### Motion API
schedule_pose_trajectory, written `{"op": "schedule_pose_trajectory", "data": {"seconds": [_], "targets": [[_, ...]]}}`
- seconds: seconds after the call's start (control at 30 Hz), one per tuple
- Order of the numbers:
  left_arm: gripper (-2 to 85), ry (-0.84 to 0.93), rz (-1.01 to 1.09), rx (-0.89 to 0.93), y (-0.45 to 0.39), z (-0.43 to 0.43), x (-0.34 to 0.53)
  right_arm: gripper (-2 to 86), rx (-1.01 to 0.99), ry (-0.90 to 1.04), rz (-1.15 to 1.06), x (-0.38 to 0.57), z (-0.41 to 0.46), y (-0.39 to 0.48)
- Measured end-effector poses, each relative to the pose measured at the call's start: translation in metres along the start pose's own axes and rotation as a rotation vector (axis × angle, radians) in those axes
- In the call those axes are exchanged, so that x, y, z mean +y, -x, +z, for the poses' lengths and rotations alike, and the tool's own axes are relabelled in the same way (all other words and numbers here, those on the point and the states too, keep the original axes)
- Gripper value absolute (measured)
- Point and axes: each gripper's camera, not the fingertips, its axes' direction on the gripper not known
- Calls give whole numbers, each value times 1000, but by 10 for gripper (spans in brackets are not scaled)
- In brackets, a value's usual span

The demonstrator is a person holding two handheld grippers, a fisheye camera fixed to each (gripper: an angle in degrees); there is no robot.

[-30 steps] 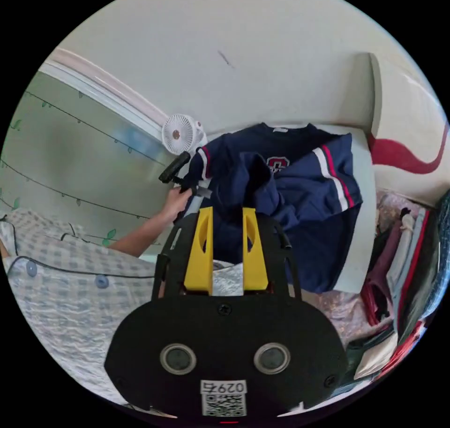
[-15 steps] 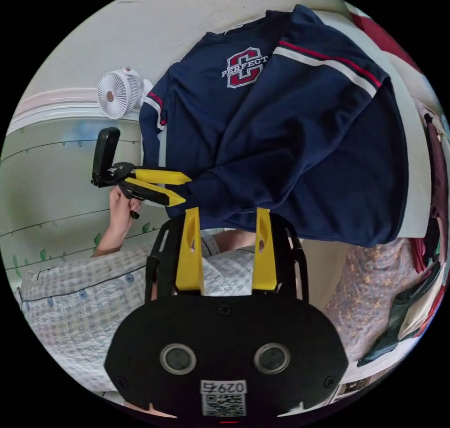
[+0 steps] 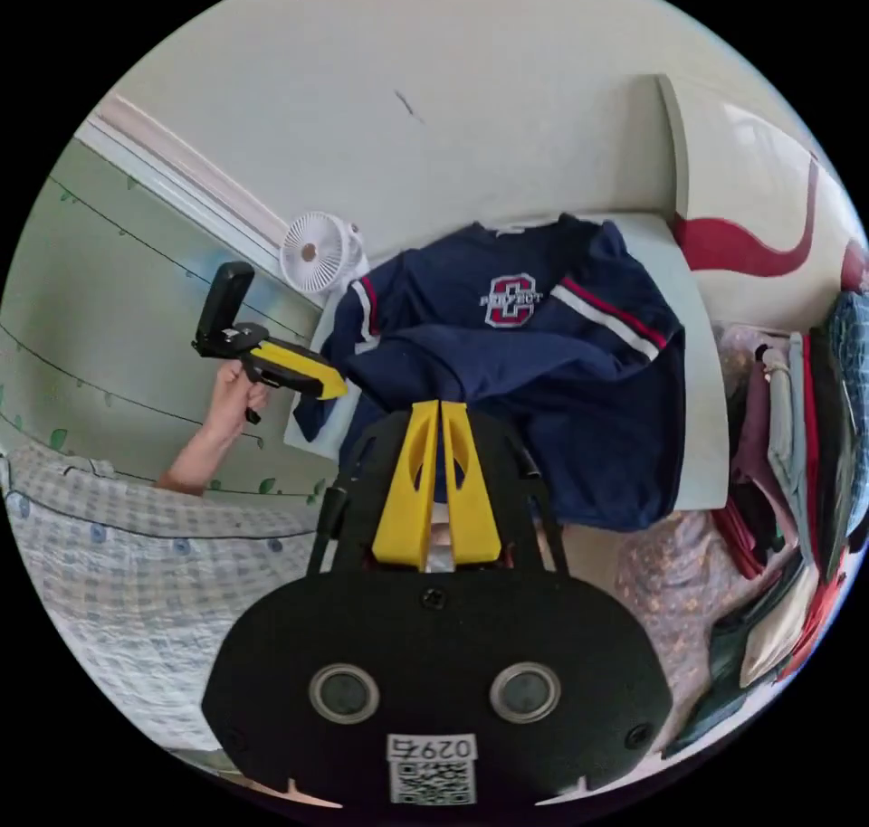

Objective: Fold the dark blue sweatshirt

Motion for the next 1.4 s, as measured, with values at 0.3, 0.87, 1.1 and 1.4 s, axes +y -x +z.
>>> {"op": "schedule_pose_trajectory", "data": {"seconds": [0.3, 0.87, 1.1, 1.4], "targets": [[133, 161, -459, -51, 56, 77, 74, -4, -334, 152, 166, -2, 58, -56], [-10, 87, -612, -165, 37, 90, 102, -5, 394, 426, -152, -243, 186, 5], [-10, -119, -633, -122, 15, 48, 100, -5, 388, 220, -129, -217, 128, -41], [-8, 60, -307, -193, 20, 73, -101, -4, 185, 205, 101, -218, 107, -165]]}}
